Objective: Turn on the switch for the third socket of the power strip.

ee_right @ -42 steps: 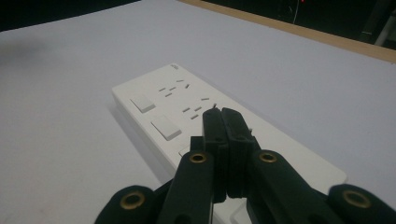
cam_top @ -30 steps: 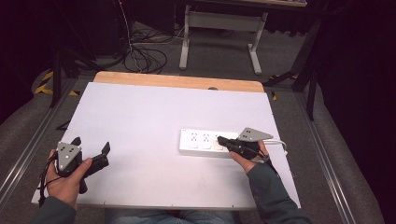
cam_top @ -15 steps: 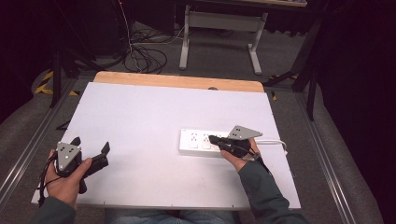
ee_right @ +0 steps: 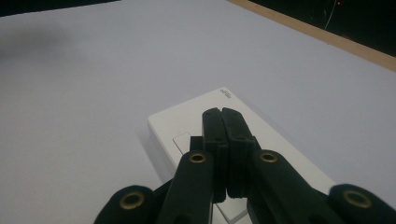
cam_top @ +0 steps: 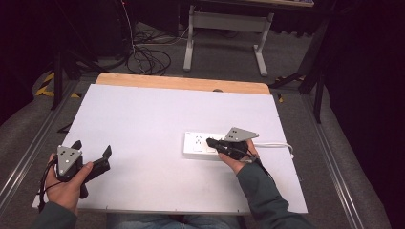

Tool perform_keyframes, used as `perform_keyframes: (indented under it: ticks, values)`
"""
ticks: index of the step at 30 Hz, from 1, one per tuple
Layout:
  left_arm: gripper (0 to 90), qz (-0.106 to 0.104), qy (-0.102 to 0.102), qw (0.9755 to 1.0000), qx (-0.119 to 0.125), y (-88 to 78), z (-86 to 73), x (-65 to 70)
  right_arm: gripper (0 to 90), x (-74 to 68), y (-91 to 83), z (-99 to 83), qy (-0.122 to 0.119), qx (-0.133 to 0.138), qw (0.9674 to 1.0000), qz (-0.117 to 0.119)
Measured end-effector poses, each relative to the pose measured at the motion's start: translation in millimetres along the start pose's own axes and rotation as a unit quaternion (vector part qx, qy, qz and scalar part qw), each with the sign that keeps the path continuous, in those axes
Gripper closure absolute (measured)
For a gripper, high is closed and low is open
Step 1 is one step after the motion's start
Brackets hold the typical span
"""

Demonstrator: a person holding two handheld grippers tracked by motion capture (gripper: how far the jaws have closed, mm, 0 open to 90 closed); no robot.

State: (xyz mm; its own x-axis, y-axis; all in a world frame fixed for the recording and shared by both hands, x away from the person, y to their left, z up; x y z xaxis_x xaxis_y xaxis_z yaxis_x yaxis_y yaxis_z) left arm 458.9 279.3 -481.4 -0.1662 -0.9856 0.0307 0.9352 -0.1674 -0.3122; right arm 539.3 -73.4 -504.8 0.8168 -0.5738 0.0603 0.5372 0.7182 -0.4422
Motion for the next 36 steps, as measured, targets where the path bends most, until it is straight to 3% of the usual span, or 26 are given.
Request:
perform_keyframes:
  ticks: [29,36]
  values:
    - [7.1,-0.004,0.003,1.0000,-0.005,1.6,-0.9,2.1,89.6,-13.1,18.2,4.3,-0.018,-0.015,0.9997,0.010]
    - [7.1,-0.003,0.003,1.0000,-0.005,1.5,-1.0,1.9,89.6,-12.8,20.5,-1.5,-0.028,-0.033,0.9990,0.007]
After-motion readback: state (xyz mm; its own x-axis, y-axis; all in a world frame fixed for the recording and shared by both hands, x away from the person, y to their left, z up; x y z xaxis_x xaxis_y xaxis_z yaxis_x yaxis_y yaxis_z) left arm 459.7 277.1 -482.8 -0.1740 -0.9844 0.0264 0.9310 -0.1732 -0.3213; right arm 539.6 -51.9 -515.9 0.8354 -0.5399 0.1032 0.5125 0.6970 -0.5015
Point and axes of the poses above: each handheld gripper's, and its own axes: y roughly forward along the jaws, z roughly out of its top, x roughly to its right, the point moved 10 cm from there along y, roughly forward along the jaws, and after that the axes turned 3 degrees about -z, right-handed, at the moved point
